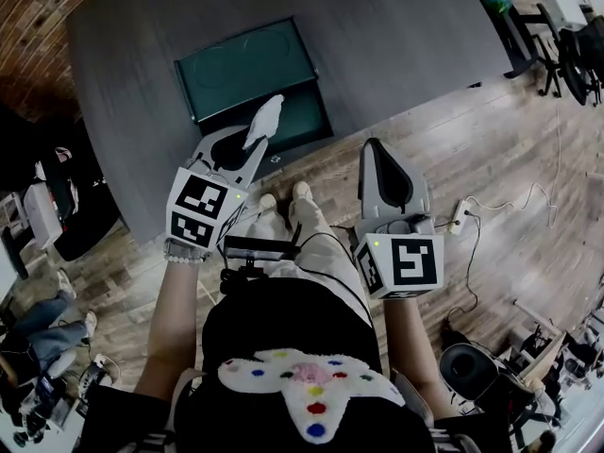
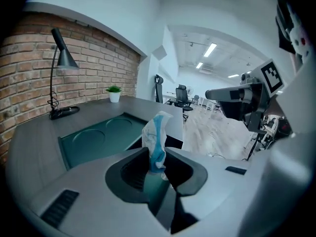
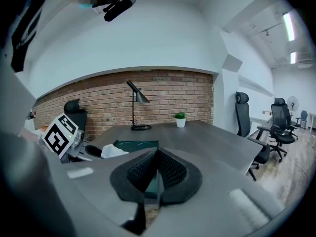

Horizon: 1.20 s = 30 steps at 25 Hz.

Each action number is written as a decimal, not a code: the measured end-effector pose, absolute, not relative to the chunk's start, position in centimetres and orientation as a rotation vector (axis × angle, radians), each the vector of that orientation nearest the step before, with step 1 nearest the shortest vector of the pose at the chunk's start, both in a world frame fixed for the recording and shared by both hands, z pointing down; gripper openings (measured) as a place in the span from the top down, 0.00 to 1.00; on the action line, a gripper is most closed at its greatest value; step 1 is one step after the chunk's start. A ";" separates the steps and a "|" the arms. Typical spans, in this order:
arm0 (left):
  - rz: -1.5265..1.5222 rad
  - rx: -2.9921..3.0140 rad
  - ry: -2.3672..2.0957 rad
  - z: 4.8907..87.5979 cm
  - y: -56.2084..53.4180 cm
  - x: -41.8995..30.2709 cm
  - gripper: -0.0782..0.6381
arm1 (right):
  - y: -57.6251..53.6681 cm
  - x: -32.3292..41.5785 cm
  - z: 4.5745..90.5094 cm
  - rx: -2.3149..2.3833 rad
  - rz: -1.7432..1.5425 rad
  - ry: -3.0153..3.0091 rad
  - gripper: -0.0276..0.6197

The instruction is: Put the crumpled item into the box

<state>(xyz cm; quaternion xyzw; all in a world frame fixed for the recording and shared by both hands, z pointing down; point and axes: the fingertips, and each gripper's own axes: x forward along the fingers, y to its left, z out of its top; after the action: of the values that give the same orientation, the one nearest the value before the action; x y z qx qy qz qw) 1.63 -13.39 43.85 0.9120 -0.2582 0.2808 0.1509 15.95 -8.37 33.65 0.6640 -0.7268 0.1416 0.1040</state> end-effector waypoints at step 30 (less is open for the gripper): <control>0.930 2.476 -0.752 47.6 -14.7 2.3 0.70 | -8.3 16.6 35.5 1.916 0.465 -2.153 0.94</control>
<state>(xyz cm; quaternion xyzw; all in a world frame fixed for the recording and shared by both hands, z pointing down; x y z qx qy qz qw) 2.25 -14.75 47.60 0.8832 -0.2684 0.3317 0.1948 16.57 -8.32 35.49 0.6523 -0.7330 0.1583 0.1106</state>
